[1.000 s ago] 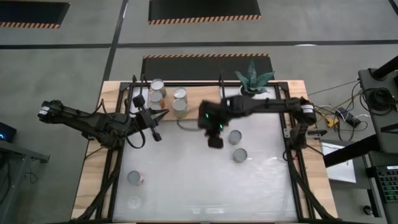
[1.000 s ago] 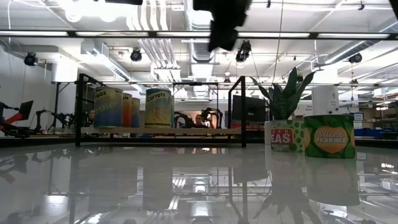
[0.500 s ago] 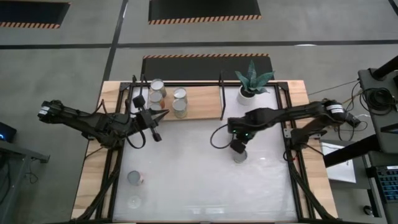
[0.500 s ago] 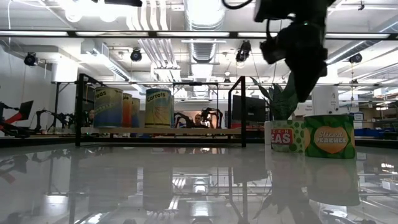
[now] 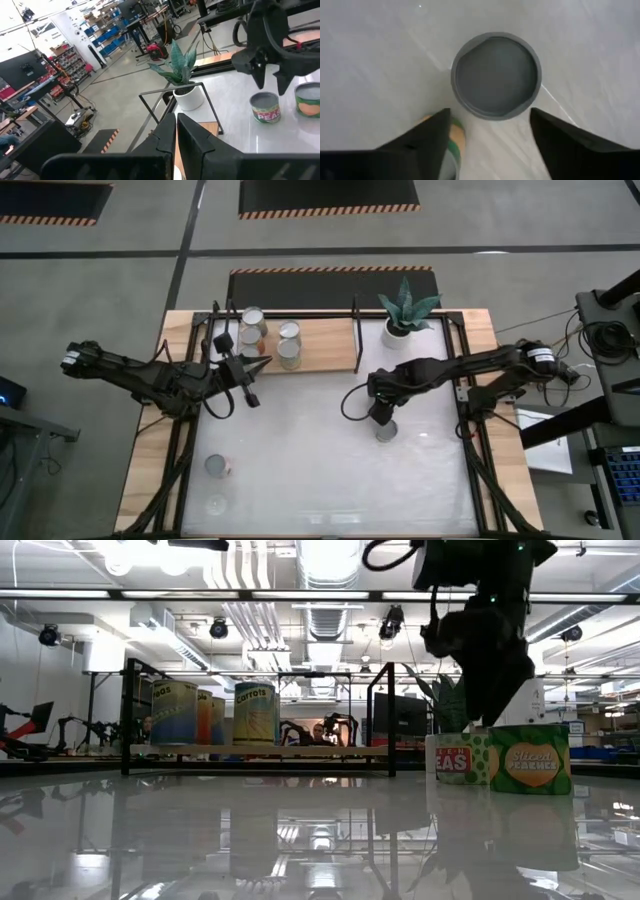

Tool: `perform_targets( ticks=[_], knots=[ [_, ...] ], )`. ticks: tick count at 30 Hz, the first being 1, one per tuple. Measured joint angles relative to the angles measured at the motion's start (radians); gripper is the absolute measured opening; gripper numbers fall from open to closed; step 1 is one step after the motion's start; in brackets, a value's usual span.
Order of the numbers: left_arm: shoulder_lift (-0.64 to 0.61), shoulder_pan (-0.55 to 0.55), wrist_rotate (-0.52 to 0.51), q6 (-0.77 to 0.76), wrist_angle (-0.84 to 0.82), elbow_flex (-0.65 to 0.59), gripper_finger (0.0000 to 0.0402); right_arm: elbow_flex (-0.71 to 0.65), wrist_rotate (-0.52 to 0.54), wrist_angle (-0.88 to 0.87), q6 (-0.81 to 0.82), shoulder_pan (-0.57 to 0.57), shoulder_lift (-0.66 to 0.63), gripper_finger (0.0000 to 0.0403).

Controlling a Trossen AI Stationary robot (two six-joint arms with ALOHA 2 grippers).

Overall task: Pick and place cans onto a shelf
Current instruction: Put the small canned peas on the shelf

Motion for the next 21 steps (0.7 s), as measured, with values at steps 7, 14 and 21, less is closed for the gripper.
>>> perform_targets(
  ticks=[7, 14, 21],
  knots=[
    [0.000, 0.000, 0.000, 0.000, 0.000, 0.000, 0.0000, 0.004, 0.003, -0.003, -0.009, 0.000, 0.062, 0.0348],
    [0.000, 0.000, 0.000, 0.000, 0.000, 0.000, 0.0000, 0.004, 0.021, 0.054, -0.007, -0.005, 0.133, 0.0364],
    [0.000, 0.000, 0.000, 0.001, 0.000, 0.000, 0.0000, 0.004, 0.023, 0.100, 0.053, -0.014, 0.170, 0.0342]
  ],
)
